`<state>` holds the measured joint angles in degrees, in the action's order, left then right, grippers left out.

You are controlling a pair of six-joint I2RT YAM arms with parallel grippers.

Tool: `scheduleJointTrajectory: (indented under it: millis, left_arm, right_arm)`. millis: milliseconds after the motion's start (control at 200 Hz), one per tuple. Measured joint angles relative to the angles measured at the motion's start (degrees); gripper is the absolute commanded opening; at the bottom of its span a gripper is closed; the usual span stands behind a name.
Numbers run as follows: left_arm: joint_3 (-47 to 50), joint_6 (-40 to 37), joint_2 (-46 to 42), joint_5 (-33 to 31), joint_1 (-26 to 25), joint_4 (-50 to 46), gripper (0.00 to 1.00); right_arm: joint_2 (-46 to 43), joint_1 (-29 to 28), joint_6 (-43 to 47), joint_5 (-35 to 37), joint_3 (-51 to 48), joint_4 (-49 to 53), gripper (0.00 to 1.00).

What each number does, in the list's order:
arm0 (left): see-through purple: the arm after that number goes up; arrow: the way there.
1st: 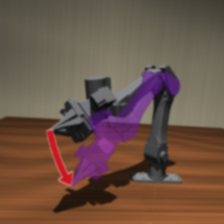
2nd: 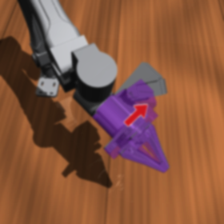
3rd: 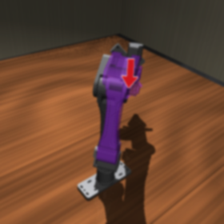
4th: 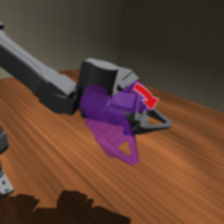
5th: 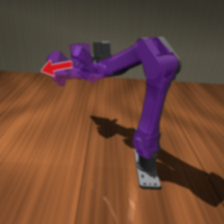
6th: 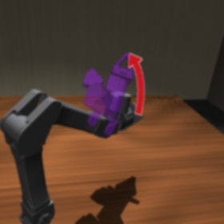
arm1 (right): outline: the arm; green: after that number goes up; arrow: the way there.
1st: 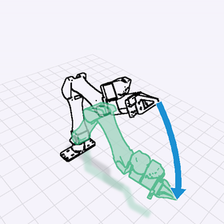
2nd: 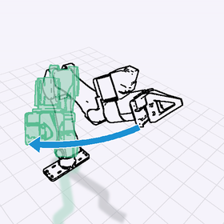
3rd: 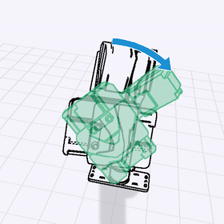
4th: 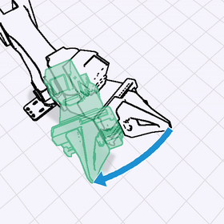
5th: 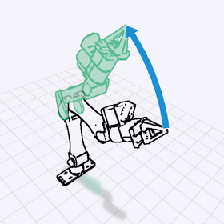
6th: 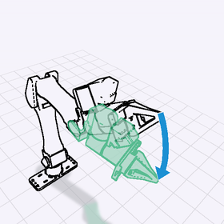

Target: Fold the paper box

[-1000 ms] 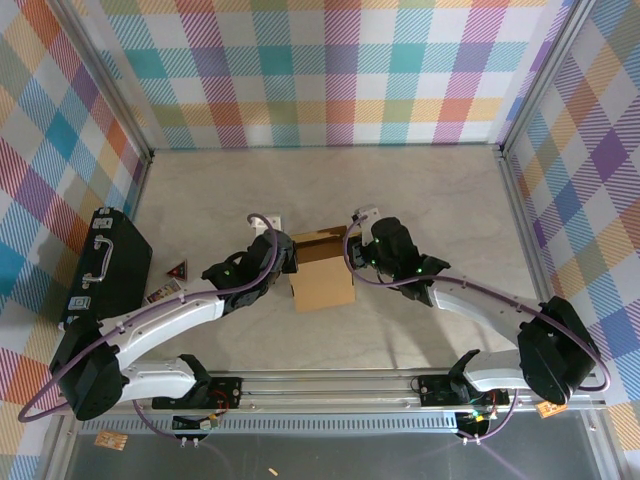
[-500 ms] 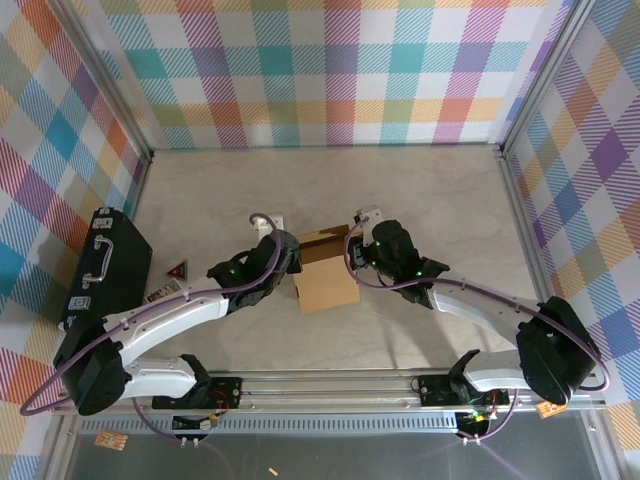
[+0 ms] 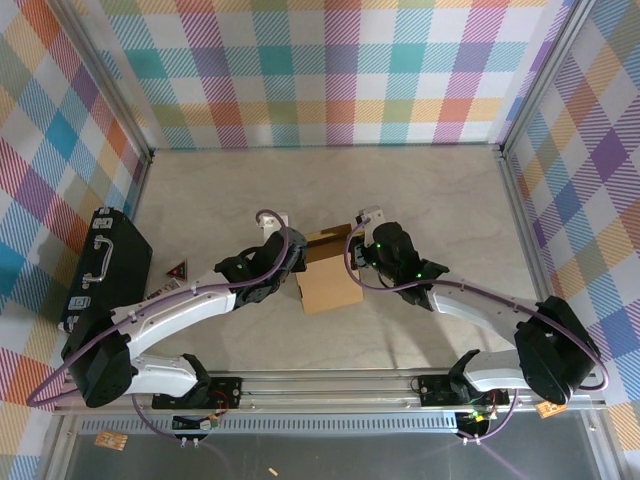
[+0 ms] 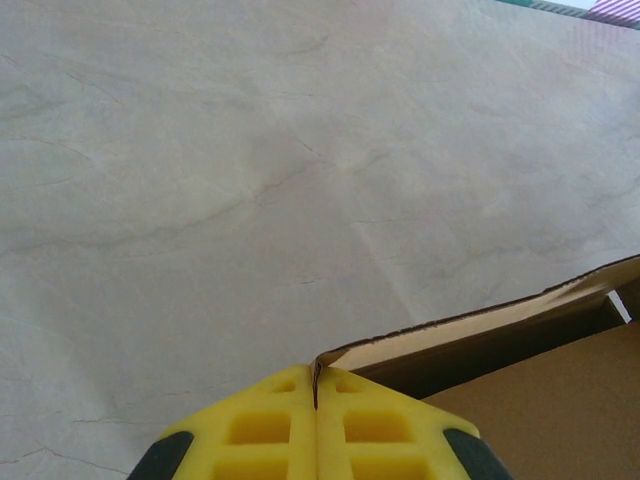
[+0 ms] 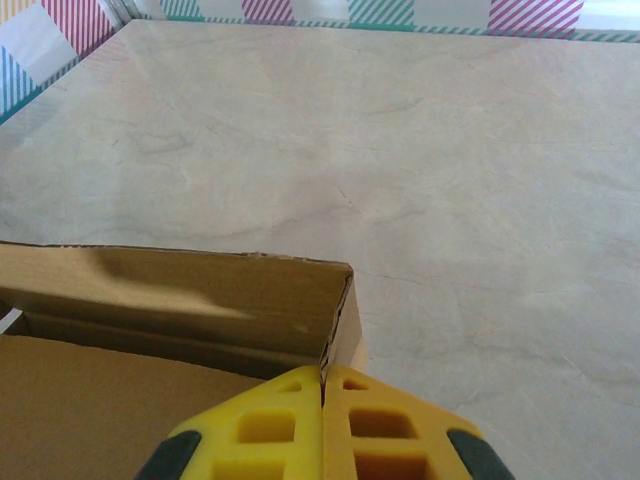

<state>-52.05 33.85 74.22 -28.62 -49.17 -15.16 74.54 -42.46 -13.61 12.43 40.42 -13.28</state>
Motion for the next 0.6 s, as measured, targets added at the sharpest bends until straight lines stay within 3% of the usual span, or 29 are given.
scheduleJointTrajectory:
  millis: [600]
  left_arm:
    - [-1.53, -4.92, -3.43, -0.11, -1.46, -1.22, 0.61]
  right_arm:
    - [5.29, -0.31, 3.50, -0.85, -3.06, -18.91, 0.01]
